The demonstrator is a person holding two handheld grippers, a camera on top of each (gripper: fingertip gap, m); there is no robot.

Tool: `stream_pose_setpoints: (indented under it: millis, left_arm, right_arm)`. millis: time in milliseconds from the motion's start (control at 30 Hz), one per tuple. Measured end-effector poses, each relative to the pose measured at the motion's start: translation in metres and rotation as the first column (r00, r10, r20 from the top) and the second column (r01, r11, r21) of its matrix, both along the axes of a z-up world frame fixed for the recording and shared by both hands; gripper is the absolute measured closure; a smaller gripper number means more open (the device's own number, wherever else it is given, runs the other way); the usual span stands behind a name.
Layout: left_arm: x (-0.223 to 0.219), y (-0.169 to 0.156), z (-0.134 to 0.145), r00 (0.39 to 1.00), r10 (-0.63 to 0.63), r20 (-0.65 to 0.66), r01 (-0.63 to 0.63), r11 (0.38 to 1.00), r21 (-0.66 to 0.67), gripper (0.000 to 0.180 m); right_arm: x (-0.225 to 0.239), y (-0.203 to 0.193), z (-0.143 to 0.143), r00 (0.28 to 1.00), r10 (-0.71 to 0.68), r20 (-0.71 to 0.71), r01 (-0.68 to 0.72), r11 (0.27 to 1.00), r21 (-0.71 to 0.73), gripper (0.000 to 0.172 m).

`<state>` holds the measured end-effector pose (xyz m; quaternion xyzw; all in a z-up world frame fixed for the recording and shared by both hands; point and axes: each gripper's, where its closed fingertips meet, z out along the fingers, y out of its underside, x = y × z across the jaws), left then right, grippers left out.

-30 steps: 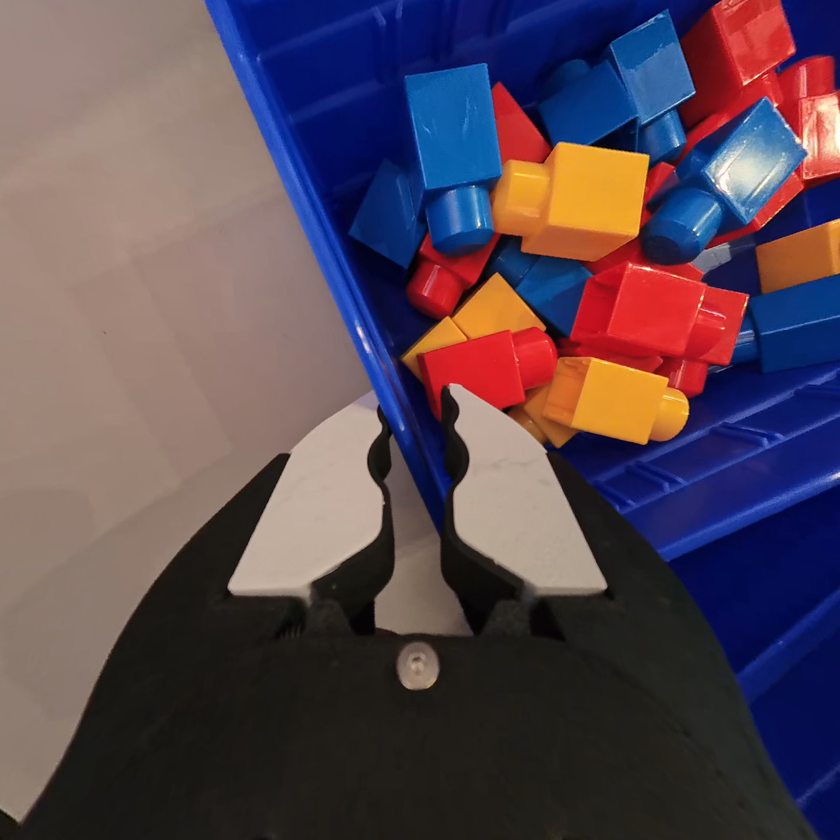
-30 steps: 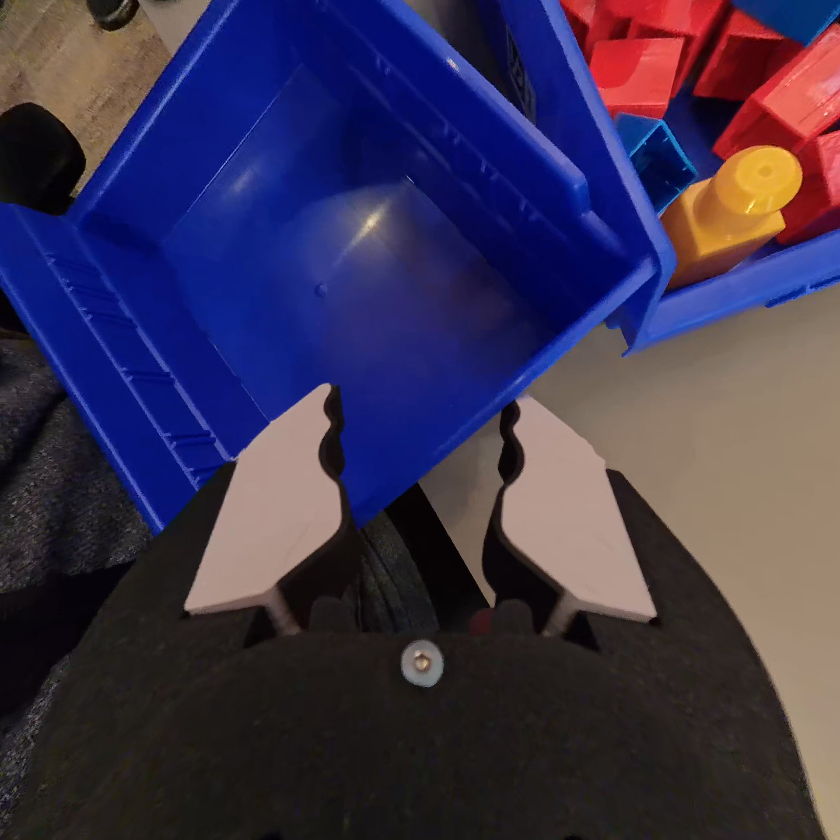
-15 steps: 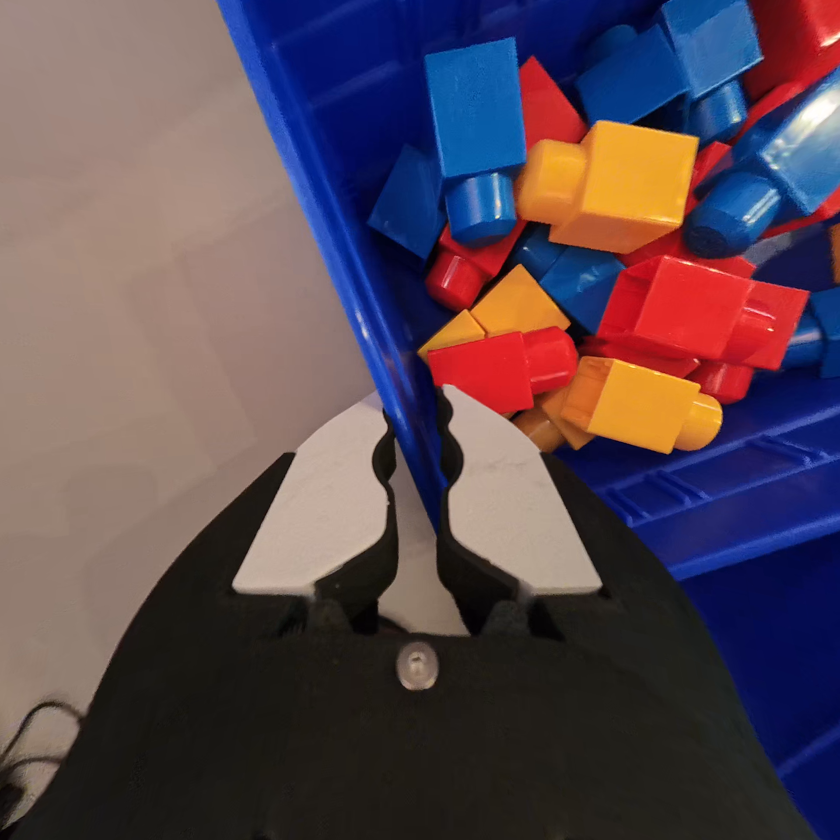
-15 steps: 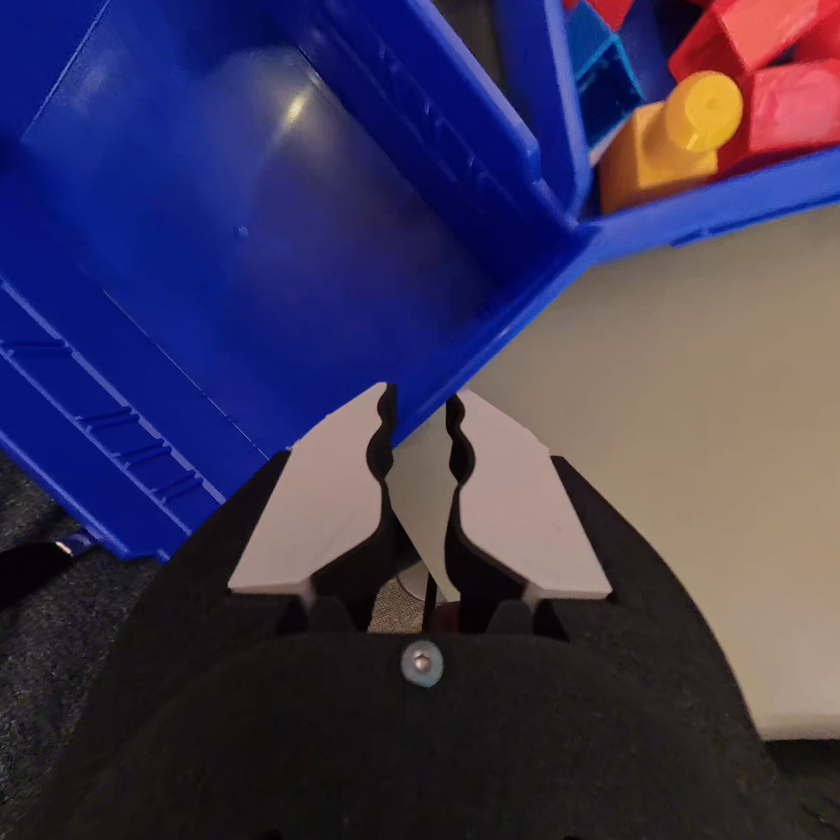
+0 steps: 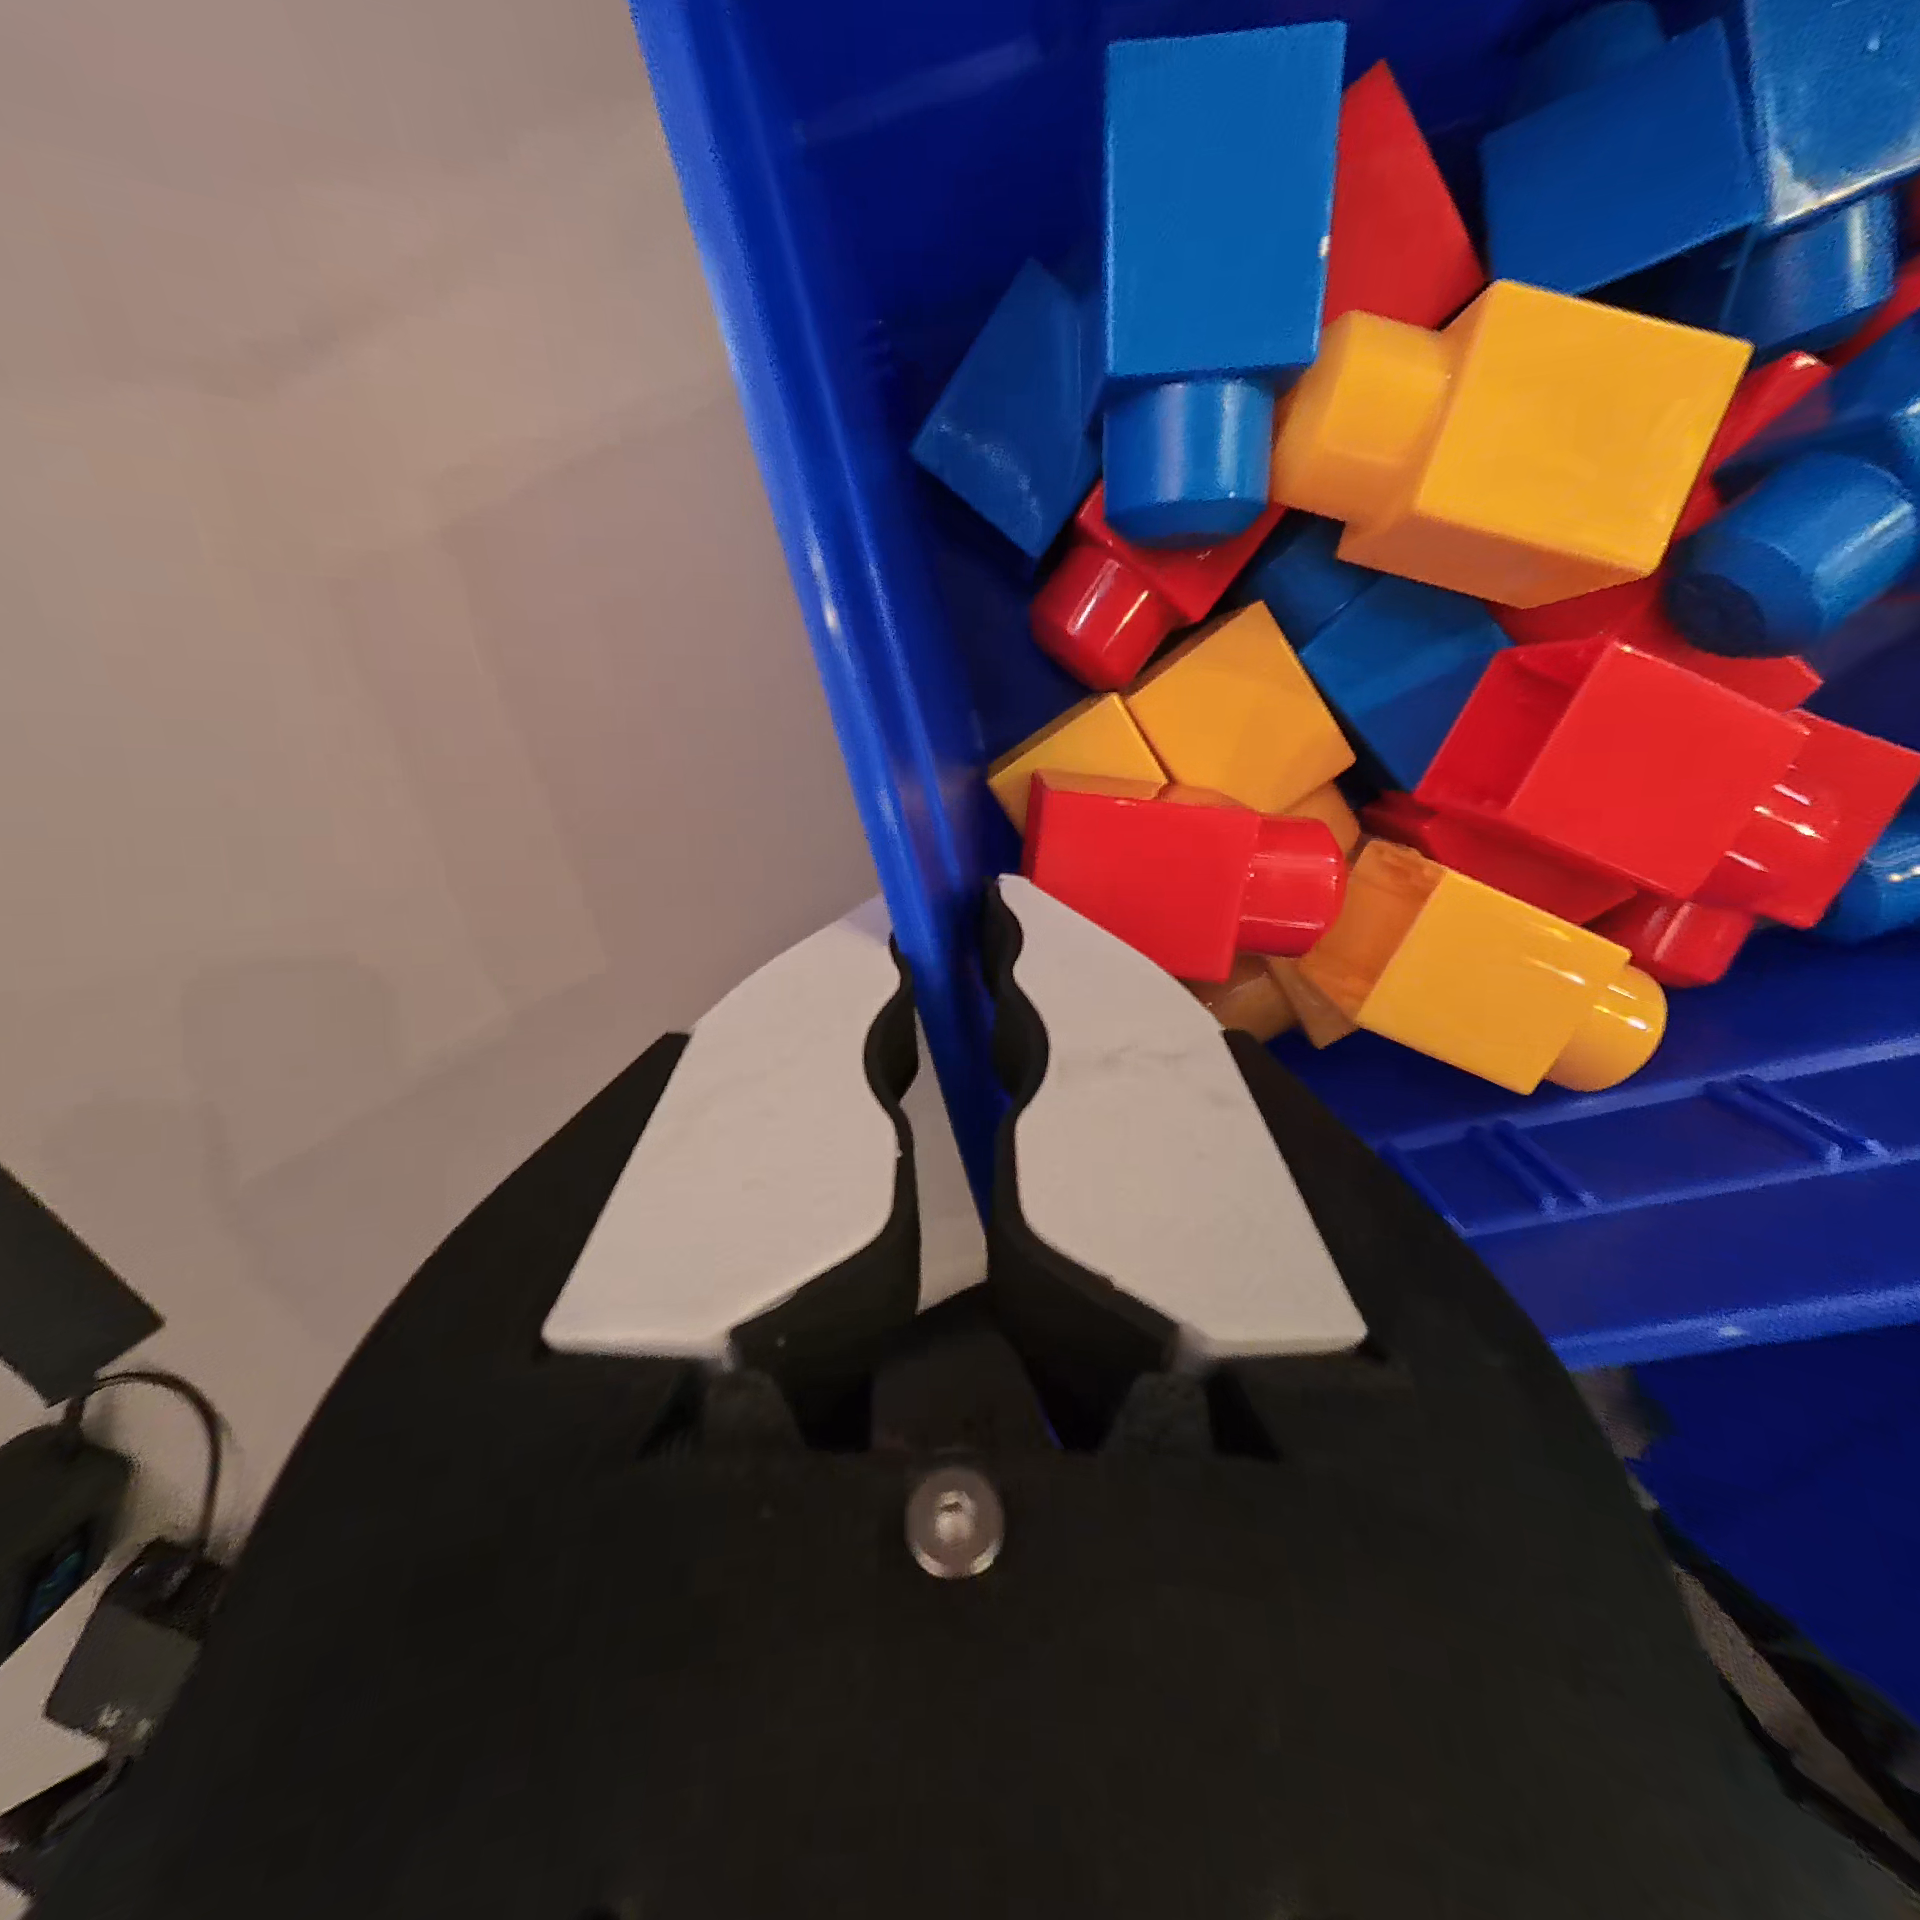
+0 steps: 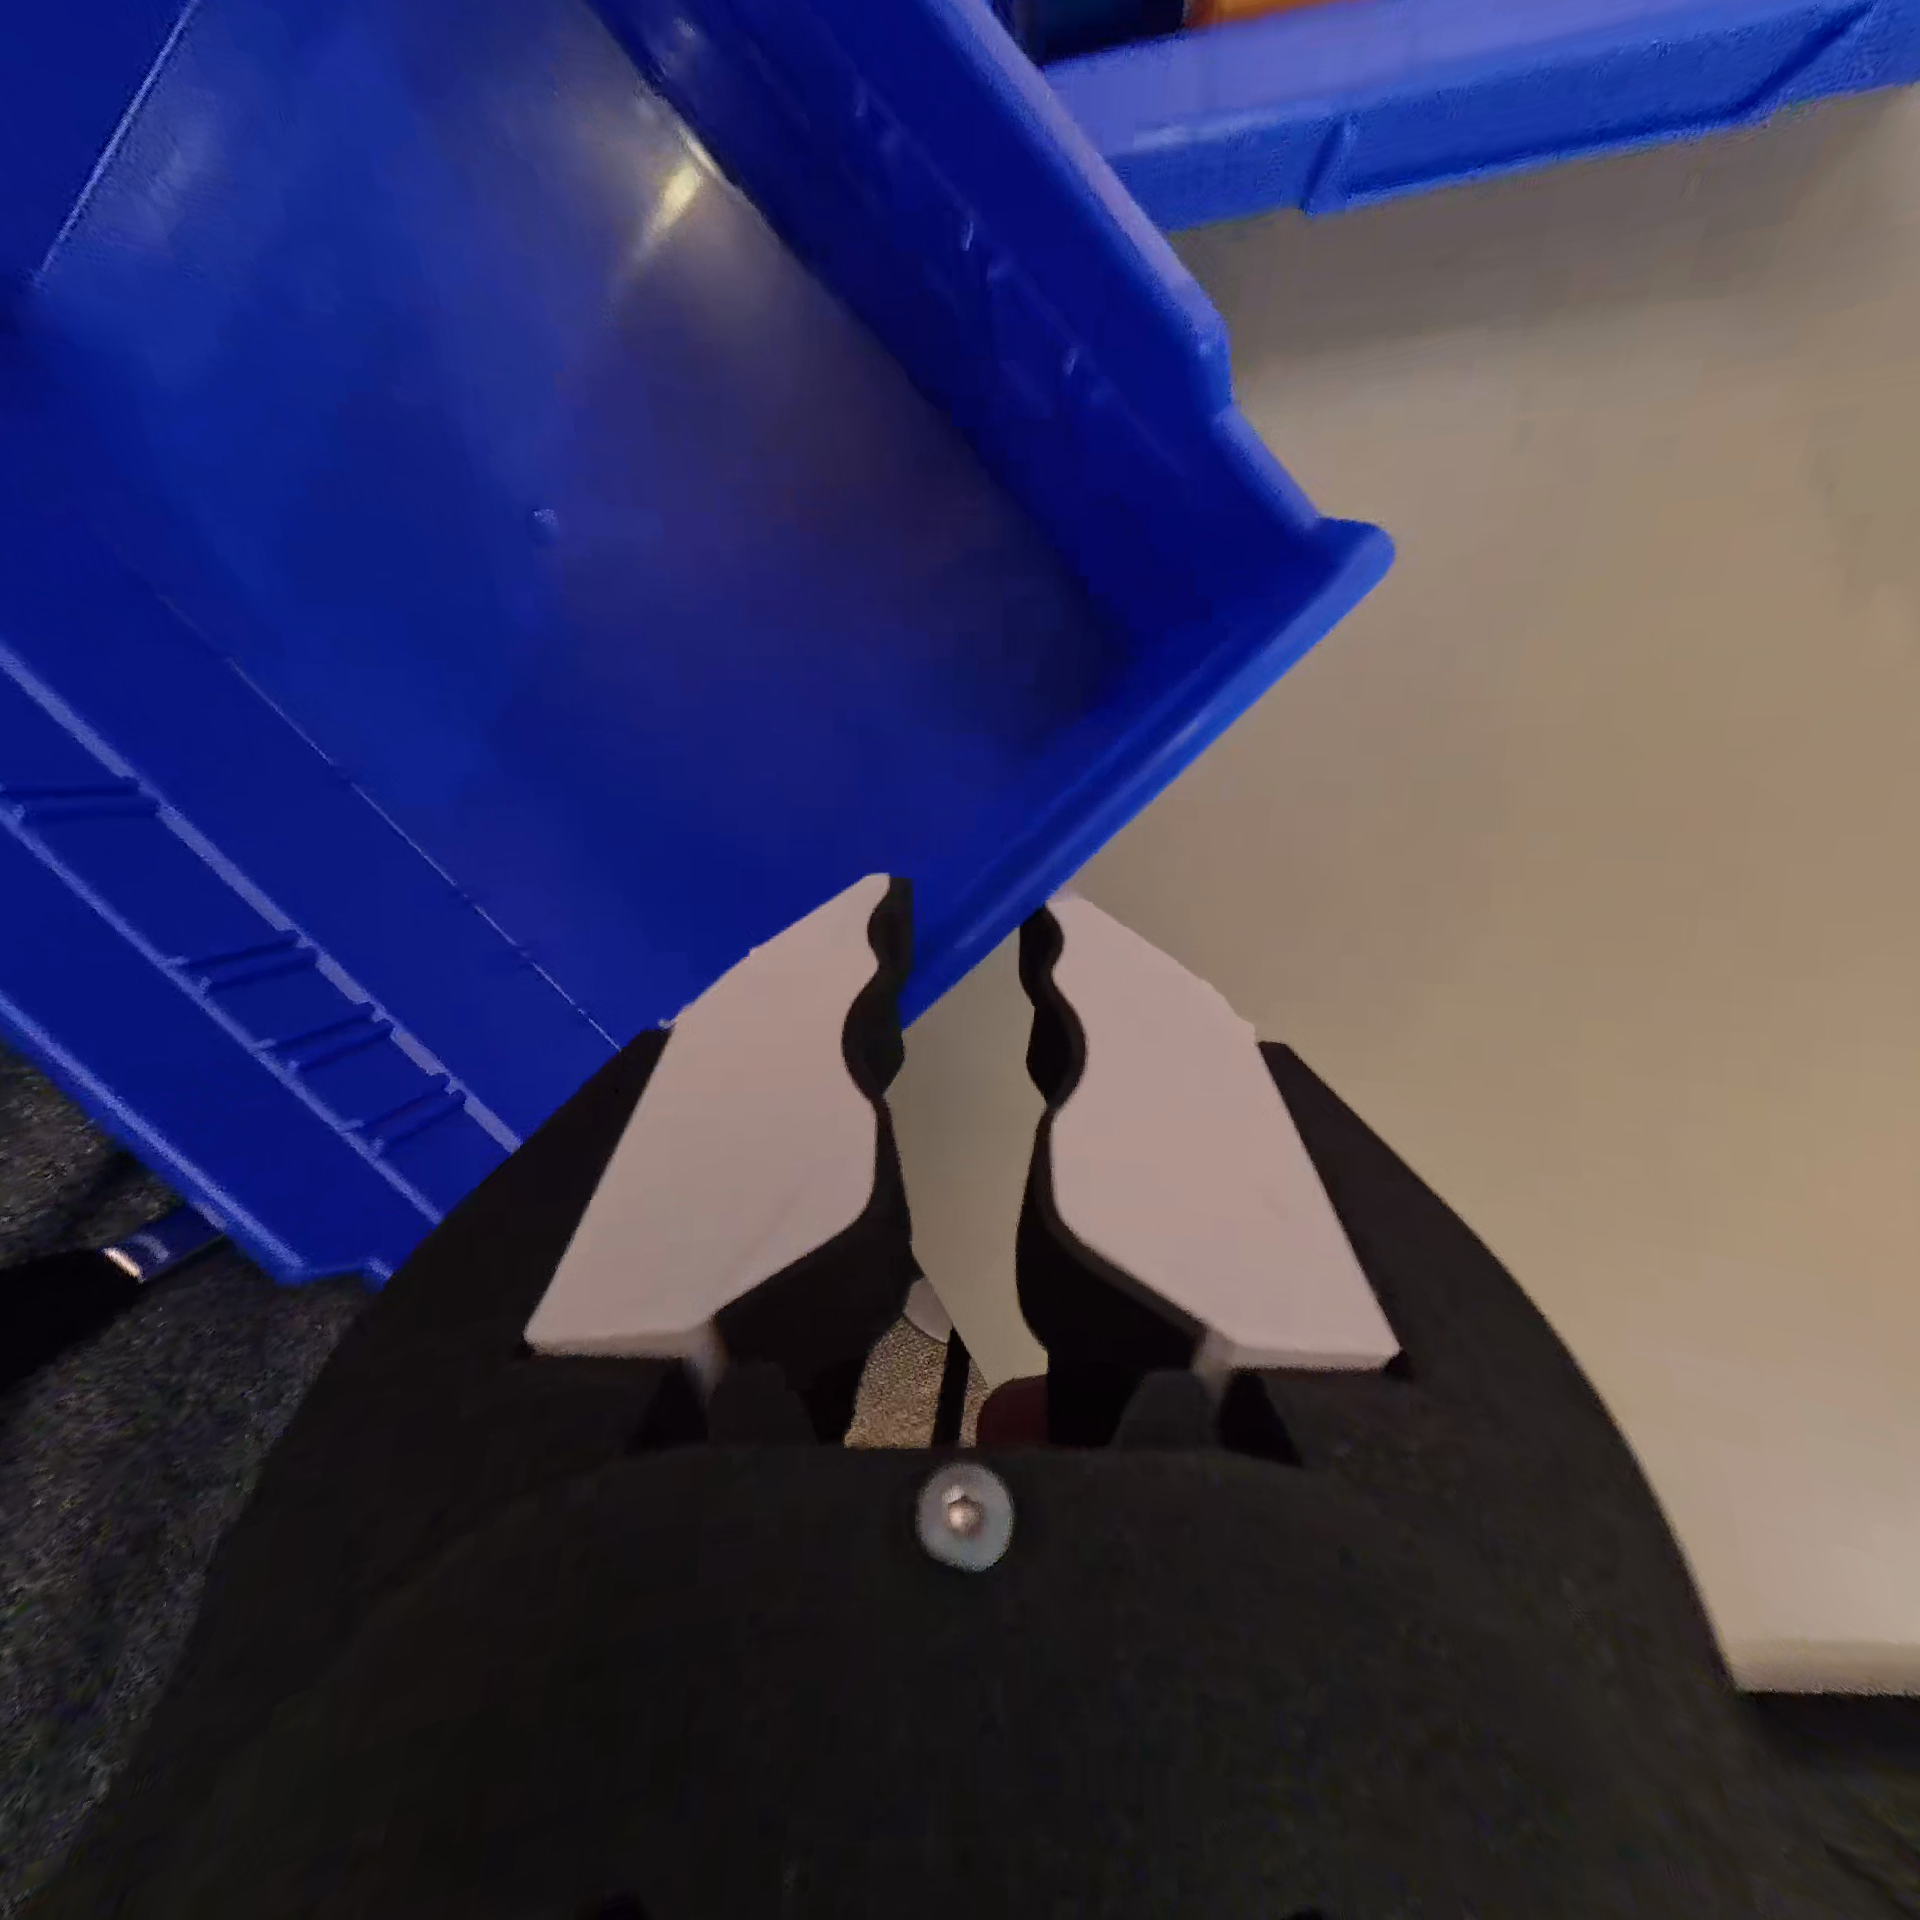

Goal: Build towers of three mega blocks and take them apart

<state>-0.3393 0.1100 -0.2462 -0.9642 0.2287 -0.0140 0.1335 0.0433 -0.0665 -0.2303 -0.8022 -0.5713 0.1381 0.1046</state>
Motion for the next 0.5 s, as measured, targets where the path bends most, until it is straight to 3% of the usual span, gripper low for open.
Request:
stream_pose_setpoints:
  millis: [33,233,500]
  left_arm:
    - [-0.006,0.002,0.000,1.000,-0.001,-0.013,0.001,1.000,0.001,0.171]
    - [-0.041,0.018,0.000,0.997,-0.015,-0.074,0.014,1.000,-0.008,0.169]
    - [-0.082,0.052,0.000,0.978,-0.107,-0.181,0.105,0.994,-0.020,0.165]
  right_arm:
    - [0.001,0.002,0.000,1.000,0.007,0.012,-0.007,1.000,0.006,0.152]
    - [0.027,0.037,0.000,0.995,0.021,0.097,-0.026,0.998,0.059,0.154]
    - [0.092,0.131,0.001,0.973,0.013,0.230,-0.049,0.987,0.154,0.154]
